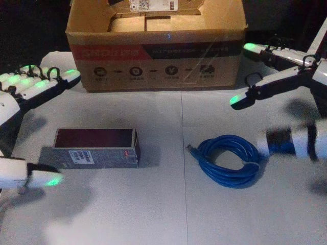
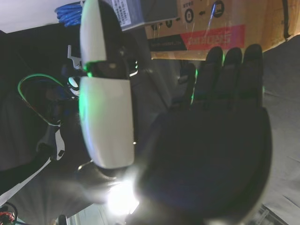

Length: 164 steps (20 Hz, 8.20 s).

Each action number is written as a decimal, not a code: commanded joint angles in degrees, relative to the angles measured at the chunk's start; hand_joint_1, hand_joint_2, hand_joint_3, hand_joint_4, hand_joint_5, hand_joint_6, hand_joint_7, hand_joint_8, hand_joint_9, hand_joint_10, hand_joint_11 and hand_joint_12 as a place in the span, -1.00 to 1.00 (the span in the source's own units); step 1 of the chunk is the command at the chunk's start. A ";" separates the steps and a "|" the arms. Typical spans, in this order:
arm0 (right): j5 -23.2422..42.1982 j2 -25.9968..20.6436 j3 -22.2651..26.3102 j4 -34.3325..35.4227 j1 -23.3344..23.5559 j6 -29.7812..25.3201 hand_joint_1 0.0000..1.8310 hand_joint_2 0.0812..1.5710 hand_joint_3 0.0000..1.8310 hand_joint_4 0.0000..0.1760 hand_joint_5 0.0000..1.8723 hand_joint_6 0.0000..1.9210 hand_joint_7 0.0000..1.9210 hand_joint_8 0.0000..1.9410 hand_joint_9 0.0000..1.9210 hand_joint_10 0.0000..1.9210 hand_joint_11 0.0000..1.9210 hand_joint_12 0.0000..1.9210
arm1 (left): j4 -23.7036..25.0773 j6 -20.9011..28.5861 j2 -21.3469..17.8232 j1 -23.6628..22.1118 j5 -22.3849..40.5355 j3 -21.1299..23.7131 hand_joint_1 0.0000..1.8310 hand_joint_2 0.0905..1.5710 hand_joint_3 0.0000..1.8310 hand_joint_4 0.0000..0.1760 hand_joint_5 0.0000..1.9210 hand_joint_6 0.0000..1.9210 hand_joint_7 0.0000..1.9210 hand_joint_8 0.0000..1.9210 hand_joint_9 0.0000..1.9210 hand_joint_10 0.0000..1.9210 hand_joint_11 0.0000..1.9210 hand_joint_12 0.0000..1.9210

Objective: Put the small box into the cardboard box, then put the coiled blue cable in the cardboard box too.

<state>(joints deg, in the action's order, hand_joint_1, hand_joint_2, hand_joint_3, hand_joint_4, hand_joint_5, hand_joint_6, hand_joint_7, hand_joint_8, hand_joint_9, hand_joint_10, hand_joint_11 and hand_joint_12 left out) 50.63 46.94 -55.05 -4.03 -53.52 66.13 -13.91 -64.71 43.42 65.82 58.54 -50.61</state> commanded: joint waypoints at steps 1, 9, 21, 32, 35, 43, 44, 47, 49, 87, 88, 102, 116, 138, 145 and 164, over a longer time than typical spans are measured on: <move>6.75 0.17 -0.07 1.03 0.63 -0.22 -0.08 0.35 -1.00 -0.88 -0.23 -0.70 -0.37 -0.94 -0.23 -0.16 -0.19 0.49 | 0.10 0.19 0.36 -0.59 7.01 0.07 -0.62 0.07 -1.00 1.00 -1.00 -1.00 -1.00 -1.00 -1.00 -1.00 -1.00 -1.00; 7.24 -0.01 -0.03 0.90 0.66 -0.21 -0.73 0.29 -1.00 1.00 -1.00 -1.00 -1.00 -1.00 -1.00 -1.00 -1.00 -1.00 | 0.00 0.21 0.72 -0.45 7.05 -0.08 -0.64 0.08 -1.00 1.00 -1.00 -1.00 -1.00 -1.00 -1.00 -1.00 -1.00 -1.00; 7.67 0.08 -0.01 1.00 0.67 -0.22 -0.50 0.31 -0.99 1.00 -0.94 -0.99 -1.00 -1.00 -1.00 -1.00 -1.00 -1.00 | 4.58 3.30 6.35 -4.92 1.57 -3.44 0.05 0.25 -1.00 -0.47 -0.46 -1.00 -0.42 -1.00 -0.27 -0.92 -0.64 0.17; 7.64 0.12 0.00 1.00 0.63 -0.22 -0.47 0.35 -1.00 1.00 -0.87 -0.99 -1.00 -1.00 -1.00 -1.00 -1.00 -1.00 | 8.19 9.14 1.79 -8.30 9.85 -4.61 0.49 0.41 -1.00 -1.00 0.04 -0.19 -0.14 0.20 -0.03 0.39 -0.20 0.63; 7.64 0.19 -0.01 1.00 0.63 -0.22 -0.46 0.35 -1.00 1.00 -0.87 -1.00 -1.00 -1.00 -1.00 -1.00 -1.00 -1.00 | 9.61 9.13 -1.38 -9.99 15.11 -4.03 0.49 0.43 -1.00 -1.00 -0.01 -0.02 -0.16 0.33 -0.10 0.31 -0.36 0.57; 7.60 0.21 -0.26 0.98 0.61 -0.22 -0.39 0.37 -1.00 1.00 -0.86 -0.99 -1.00 -1.00 -1.00 -1.00 -1.00 -1.00 | 13.38 4.23 5.88 -33.87 1.58 -13.71 0.49 0.40 -1.00 -1.00 0.00 0.07 -0.08 0.33 -0.04 -0.01 -0.38 0.22; 7.60 0.26 -0.30 0.94 0.60 -0.22 -0.39 0.37 -1.00 1.00 -0.87 -0.99 -1.00 -1.00 -1.00 -1.00 -1.00 -1.00 | 15.34 4.23 8.53 -39.08 -4.03 -16.63 0.49 0.41 -1.00 -1.00 -0.01 0.07 -0.15 0.44 -0.03 -0.01 -0.37 0.22; 7.62 1.36 -1.13 0.59 0.62 -0.22 -0.36 0.36 -1.00 1.00 -0.85 -0.99 -1.00 -1.00 -1.00 -1.00 -1.00 -1.00 | 15.07 3.58 14.55 -44.70 -12.60 -22.44 0.49 0.41 -1.00 -1.00 -0.01 0.07 -0.15 0.44 -0.03 -0.01 -0.37 0.22; 7.64 2.73 -2.11 0.45 0.65 -0.22 -0.39 0.37 -1.00 1.00 -0.85 -1.00 -1.00 -1.00 -1.00 -1.00 -1.00 -1.00 | 12.90 3.43 20.07 -44.86 -16.80 -27.85 0.49 0.40 -1.00 -1.00 0.00 0.07 -0.08 0.33 -0.04 -0.01 -0.38 0.22; 0.60 7.11 -2.87 -5.93 -0.16 -4.51 -0.16 -0.13 -1.00 1.00 -1.00 -1.00 -1.00 -1.00 -1.00 -1.00 -1.00 -1.00 | 5.66 4.35 -2.04 -7.87 8.08 -1.41 -0.33 -0.09 -0.99 1.00 -1.00 -1.00 -1.00 -1.00 -1.00 -1.00 -1.00 -1.00; -0.81 7.83 -3.37 -6.30 -0.14 -4.51 -0.17 -0.11 -1.00 1.00 -1.00 -1.00 -1.00 -1.00 -1.00 -1.00 -1.00 -1.00 | 5.43 4.93 -2.03 -7.42 8.49 -1.41 -0.34 -0.09 -0.99 1.00 -1.00 -1.00 -1.00 -1.00 -1.00 -1.00 -1.00 -1.00; -10.04 11.19 -6.51 -10.72 0.74 -4.50 -0.10 0.01 -0.99 1.00 -0.96 -0.99 -1.00 -1.00 -1.00 -1.00 -1.00 -1.00 | 5.01 5.61 -0.76 -6.94 8.49 -1.42 -0.34 -0.05 -1.00 1.00 -0.98 -1.00 -1.00 -1.00 -1.00 -1.00 -1.00 -1.00; -10.64 12.87 -8.21 -12.12 3.81 -4.50 -0.02 0.01 -1.00 1.00 -0.80 -1.00 -0.92 -1.00 -0.83 -1.00 -1.00 -0.65 | 4.49 5.74 -0.15 -6.80 8.68 -1.86 -0.36 -0.03 -1.00 1.00 -0.97 -1.00 -1.00 -1.00 -1.00 -1.00 -0.98 -1.00; -13.71 13.38 -9.27 -13.83 4.29 -4.50 0.96 0.48 -0.99 -1.00 -0.47 0.97 -0.44 1.00 0.18 1.00 0.58 1.00 | 4.44 6.60 0.01 -6.51 9.19 -2.00 -0.41 -0.01 -1.00 1.00 -0.97 -1.00 -1.00 -1.00 -1.00 -1.00 -0.96 -0.99; -12.16 12.97 -10.00 -12.88 7.51 -4.50 0.82 0.55 -0.99 -0.97 -0.23 1.00 -0.05 1.00 0.36 1.00 0.70 1.00 | 4.37 6.74 0.18 -6.48 9.29 -2.22 -0.38 -0.01 -1.00 1.00 -0.97 -1.00 -1.00 -1.00 -1.00 -1.00 -0.91 -0.98; 9.57 2.33 -3.55 -13.18 17.26 -4.50 0.18 0.59 -0.99 -1.00 -0.25 0.50 0.03 1.00 0.68 1.00 0.74 1.00 | 4.16 7.02 0.96 -6.49 9.59 -2.70 -0.38 0.00 -0.99 1.00 -0.96 -1.00 -1.00 -1.00 -1.00 -1.00 -1.00 -1.00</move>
<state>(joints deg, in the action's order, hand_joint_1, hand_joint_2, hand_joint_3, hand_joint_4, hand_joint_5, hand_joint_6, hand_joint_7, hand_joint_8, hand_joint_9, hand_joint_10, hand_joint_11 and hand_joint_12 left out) 53.60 49.12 -58.83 -18.70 -36.84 61.73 -9.15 -57.98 44.16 59.64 60.75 -53.10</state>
